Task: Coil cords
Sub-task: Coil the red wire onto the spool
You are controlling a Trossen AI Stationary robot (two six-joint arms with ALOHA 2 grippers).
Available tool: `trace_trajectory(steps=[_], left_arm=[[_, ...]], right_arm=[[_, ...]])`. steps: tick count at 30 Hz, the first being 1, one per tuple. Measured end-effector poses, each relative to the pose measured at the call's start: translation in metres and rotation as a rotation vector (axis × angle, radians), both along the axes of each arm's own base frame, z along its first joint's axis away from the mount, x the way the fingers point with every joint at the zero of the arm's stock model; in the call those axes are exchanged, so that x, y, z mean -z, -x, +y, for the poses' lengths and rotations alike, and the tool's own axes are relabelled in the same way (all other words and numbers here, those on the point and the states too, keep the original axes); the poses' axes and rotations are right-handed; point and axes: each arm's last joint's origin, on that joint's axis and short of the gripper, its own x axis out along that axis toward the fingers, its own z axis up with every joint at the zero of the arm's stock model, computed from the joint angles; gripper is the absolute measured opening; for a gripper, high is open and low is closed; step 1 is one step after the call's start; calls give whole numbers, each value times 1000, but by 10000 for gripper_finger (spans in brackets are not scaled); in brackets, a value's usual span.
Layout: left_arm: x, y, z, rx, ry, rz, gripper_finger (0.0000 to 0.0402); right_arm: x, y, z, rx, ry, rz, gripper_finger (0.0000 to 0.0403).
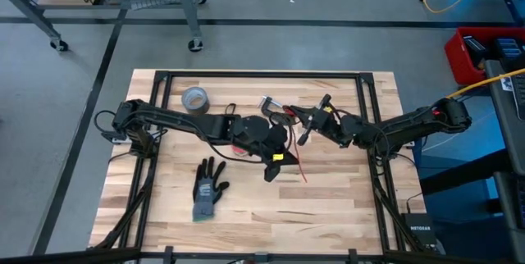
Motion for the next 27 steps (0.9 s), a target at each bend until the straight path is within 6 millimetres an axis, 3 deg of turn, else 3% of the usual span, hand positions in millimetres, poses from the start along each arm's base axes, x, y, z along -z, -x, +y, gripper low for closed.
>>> trace_trajectory(steps=[27], left_arm=[[-12, -2, 35, -95, -93, -105, 0]], right_arm=[[3, -4, 9, -359, -140, -33, 5]])
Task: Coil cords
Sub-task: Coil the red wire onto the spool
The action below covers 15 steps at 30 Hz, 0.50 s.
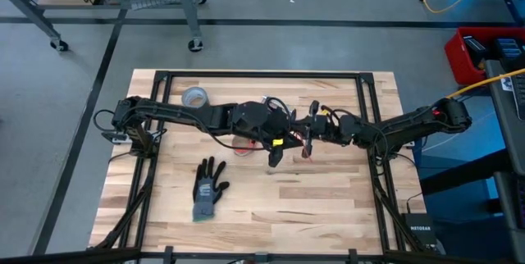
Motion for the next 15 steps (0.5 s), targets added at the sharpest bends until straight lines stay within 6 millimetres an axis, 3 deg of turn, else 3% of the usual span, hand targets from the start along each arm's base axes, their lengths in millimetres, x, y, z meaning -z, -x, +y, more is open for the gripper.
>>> trace_trajectory(steps=[6, 15], left_arm=[[-7, 8, 1, 0, -10, 14, 0], [-28, 50, 0, -163, -125, 150, 0]], right_arm=[[1, 0, 1, -18, 1, 8, 5], [-1, 0, 1, -22, -43, -19, 5]])
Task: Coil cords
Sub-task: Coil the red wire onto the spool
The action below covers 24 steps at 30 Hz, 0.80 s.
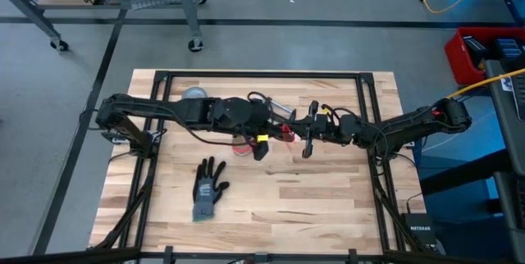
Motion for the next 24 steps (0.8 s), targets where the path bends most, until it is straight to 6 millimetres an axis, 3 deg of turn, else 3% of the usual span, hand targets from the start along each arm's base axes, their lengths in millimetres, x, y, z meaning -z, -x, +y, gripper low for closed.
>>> trace_trajectory(steps=[11, 18, 24], left_arm=[[-2, 23, -6, -99, -106, 118, 1], [6, 26, -5, -102, -143, 191, 1], [21, 38, -2, -163, -110, 374, 3]], right_arm=[[-1, 0, 1, -38, -24, -12, 5], [-2, 0, 1, -33, -26, -28, 5], [-8, 2, 0, -30, -24, -72, 5]])
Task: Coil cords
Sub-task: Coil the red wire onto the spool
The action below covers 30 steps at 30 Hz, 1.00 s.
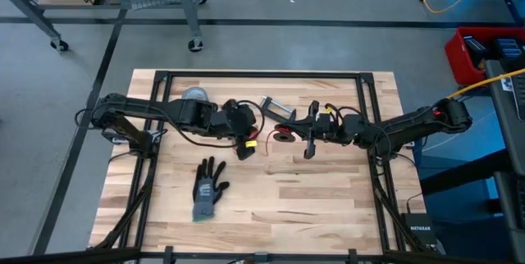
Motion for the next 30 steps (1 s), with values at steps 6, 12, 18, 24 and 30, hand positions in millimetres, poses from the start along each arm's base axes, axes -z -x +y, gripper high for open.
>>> trace_trajectory(steps=[6, 12, 18, 24, 30], left_arm=[[14, 7, -2, 19, -15, 166, 29], [34, -4, -5, 15, -15, 254, 97], [67, -28, -8, 52, -52, 341, 140], [100, -64, -12, 18, -147, 263, 143], [113, -88, -16, 22, -246, 148, 143]], right_arm=[[-14, 10, -1, 9, 34, -57, 5], [-31, 29, -3, 56, 65, -75, 5], [-43, 54, -5, 72, 84, -47, 5], [-58, 79, -7, 89, 87, -111, 5], [-62, 100, -10, 137, 91, -101, 5]])
